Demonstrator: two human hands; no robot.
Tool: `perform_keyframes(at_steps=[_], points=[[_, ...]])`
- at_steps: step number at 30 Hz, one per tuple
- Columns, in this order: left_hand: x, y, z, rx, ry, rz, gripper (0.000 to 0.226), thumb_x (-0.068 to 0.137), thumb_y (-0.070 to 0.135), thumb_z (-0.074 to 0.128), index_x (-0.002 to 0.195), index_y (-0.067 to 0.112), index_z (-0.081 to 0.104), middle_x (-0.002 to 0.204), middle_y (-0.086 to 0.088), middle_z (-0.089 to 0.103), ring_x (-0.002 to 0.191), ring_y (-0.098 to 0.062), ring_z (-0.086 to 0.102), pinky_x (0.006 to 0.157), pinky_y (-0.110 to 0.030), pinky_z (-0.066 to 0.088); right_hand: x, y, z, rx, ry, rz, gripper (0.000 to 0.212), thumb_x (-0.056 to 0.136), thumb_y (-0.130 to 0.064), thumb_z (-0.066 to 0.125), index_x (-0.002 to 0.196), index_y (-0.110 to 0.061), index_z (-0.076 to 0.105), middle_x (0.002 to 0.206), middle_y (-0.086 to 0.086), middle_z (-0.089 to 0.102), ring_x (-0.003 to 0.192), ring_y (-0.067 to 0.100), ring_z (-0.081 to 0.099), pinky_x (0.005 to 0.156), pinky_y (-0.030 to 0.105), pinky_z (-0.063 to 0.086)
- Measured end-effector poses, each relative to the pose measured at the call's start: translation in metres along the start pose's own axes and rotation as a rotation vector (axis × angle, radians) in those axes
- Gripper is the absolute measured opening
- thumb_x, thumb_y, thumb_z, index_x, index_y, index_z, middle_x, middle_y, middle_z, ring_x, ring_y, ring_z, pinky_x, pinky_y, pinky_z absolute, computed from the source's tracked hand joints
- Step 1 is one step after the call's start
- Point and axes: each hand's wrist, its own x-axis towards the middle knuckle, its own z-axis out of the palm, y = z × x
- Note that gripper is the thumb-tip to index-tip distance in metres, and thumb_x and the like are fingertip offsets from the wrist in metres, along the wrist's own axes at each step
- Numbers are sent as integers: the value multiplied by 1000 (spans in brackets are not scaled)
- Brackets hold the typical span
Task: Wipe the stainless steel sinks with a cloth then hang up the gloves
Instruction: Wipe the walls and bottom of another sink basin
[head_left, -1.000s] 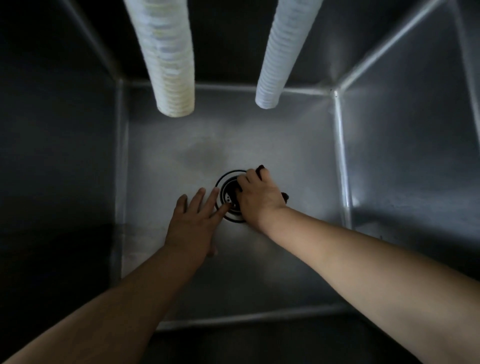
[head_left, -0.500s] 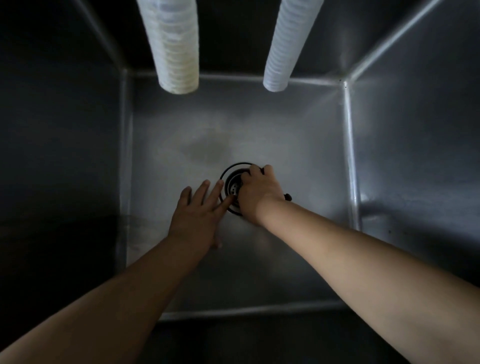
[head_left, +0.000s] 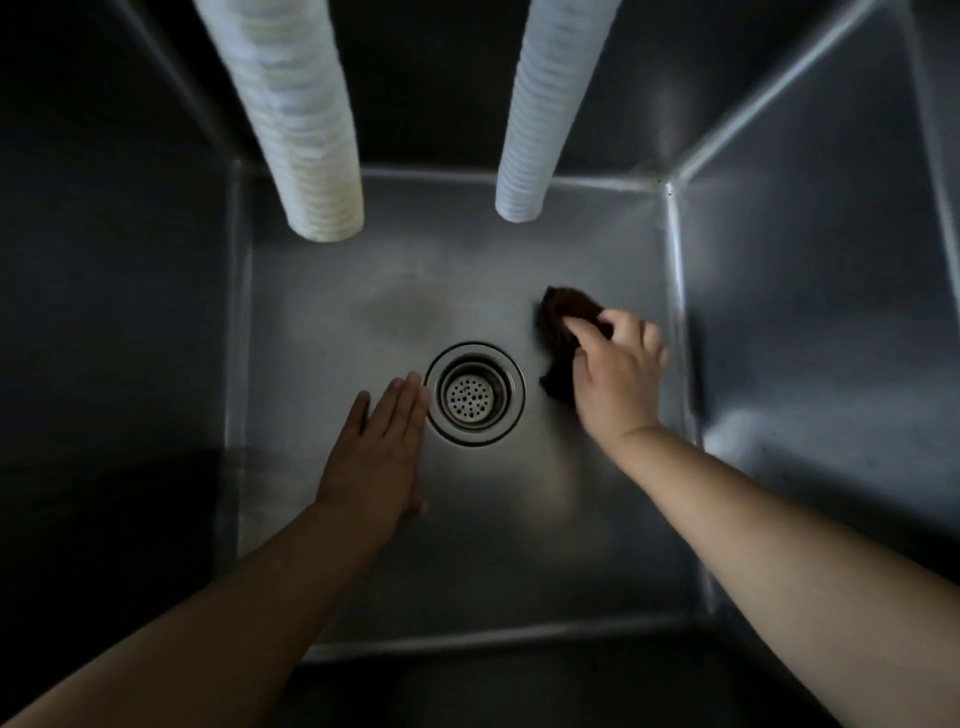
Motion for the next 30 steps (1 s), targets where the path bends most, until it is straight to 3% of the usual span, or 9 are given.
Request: perform_keyframes(at_steps=[2, 4, 8, 12, 16, 18, 22, 26, 30], points=[[1, 0, 3, -14, 0, 0, 120, 79, 64, 54, 134, 6, -35, 148, -12, -36, 141, -27, -26, 115, -45, -11, 14, 7, 12, -125, -196, 43, 49, 94, -35, 40, 143, -36, 34, 153, 9, 23, 136, 32, 17, 107, 48, 16], [3, 0, 5, -21, 14, 4, 121, 78, 65, 55, 134, 7, -36, 143, -11, -41, 141, -26, -26, 115, -45, -11, 29, 2, 28, -98, -239, 28, 54, 96, -42, 33, 148, -38, 18, 159, 4, 5, 144, 26, -1, 111, 50, 5], [3, -1, 9, -38, 36, 10, 123, 77, 66, 55, 133, 7, -37, 141, -11, -42, 141, -25, -26, 116, -45, -10, 60, -35, 45, -82, -199, -115, 57, 95, -43, 31, 149, -36, 16, 160, 7, 4, 146, 27, -5, 113, 48, 1], [-5, -3, 7, -145, 77, -84, 130, 71, 66, 61, 135, 6, -35, 144, -11, -38, 142, -27, -22, 115, -39, -13, 66, -80, 53, -105, -276, -285, 57, 96, -41, 31, 150, -36, 11, 160, 8, -2, 145, 29, -10, 114, 46, -4], [-23, -16, 2, -282, 131, -287, 130, 70, 73, 57, 129, 8, -39, 151, -12, -30, 143, -26, -19, 113, -35, -13, 42, -118, 60, -97, -350, -560, 59, 96, -39, 36, 150, -35, 14, 160, 10, 0, 145, 31, -7, 114, 47, -4], [-34, -30, -4, -277, 129, -377, 122, 75, 70, 54, 133, 7, -33, 155, -14, -21, 145, -26, -12, 116, -36, -6, 14, -129, 61, -107, -384, -677, 58, 96, -39, 37, 150, -34, 17, 160, 9, 3, 145, 32, -5, 115, 47, -3], [-53, -53, -17, -317, 154, -516, 102, 82, 35, 67, 149, 3, -3, 158, -15, 3, 143, -30, 9, 112, -43, 22, -45, -119, 54, -118, -448, -852, 60, 92, -40, 45, 148, -32, 26, 158, 10, 12, 145, 34, 4, 116, 49, 3], [-56, -54, -18, -312, 74, -505, 97, 80, 34, 68, 148, 0, 8, 155, -18, 16, 140, -32, 19, 114, -38, 20, -102, -67, 33, -255, -518, -1046, 68, 79, -47, 59, 142, -34, 39, 154, 8, 29, 142, 33, 24, 112, 50, 21], [-54, -43, -12, -301, -29, -399, 103, 76, 45, 70, 149, 5, 10, 157, -14, 13, 141, -28, 20, 115, -33, 17, -112, 0, 9, -304, -479, -1058, 70, 72, -51, 70, 137, -33, 48, 147, 5, 41, 135, 29, 37, 107, 48, 31]])
